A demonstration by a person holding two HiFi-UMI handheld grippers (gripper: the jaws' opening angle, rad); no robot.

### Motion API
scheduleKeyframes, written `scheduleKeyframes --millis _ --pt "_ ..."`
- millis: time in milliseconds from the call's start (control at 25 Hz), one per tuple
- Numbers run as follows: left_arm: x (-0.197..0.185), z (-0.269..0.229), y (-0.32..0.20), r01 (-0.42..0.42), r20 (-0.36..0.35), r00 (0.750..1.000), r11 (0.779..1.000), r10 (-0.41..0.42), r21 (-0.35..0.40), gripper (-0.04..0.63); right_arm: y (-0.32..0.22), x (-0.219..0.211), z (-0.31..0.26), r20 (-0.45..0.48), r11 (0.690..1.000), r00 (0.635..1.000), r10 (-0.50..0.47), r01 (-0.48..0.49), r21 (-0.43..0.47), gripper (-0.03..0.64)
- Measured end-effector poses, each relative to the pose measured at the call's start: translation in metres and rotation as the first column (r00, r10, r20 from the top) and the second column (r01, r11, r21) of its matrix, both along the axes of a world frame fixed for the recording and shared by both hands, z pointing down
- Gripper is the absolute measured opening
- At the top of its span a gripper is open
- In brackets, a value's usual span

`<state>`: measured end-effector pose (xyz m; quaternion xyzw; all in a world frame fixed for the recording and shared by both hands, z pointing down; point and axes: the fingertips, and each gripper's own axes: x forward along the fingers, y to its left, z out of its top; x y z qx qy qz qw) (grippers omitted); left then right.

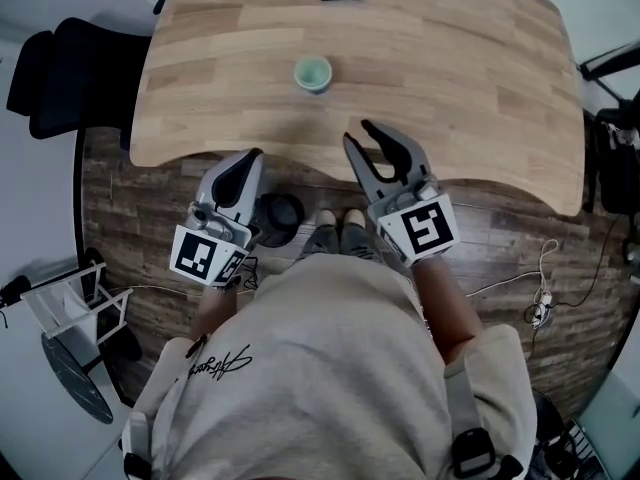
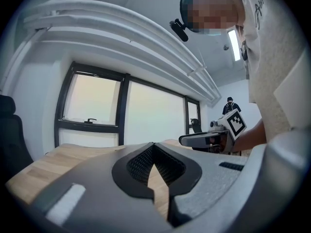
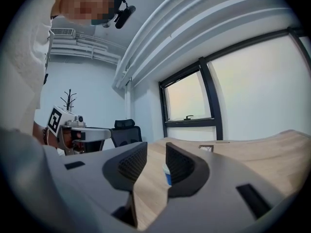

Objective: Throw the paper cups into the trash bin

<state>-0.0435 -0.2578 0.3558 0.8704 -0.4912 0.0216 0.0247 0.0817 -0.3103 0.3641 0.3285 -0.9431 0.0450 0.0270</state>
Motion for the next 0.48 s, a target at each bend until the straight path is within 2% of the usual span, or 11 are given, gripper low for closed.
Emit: scheduleKeyframes --millis 360,480 --pt "-0.013 0.014 0.004 0.029 -0.009 1.0 0.999 -0.03 -0.032 0.002 -0.014 -0.019 0.026 -0.031 0.999 0.999 -0.029 0.028 -0.03 0.204" --pt "-0.016 0.016 0.006 0.044 -0.013 0.999 0.999 -0.044 -0.031 0.002 -0.02 -0.025 0.037 -0.046 0.999 0.998 -0.037 0.035 -0.036 0.221"
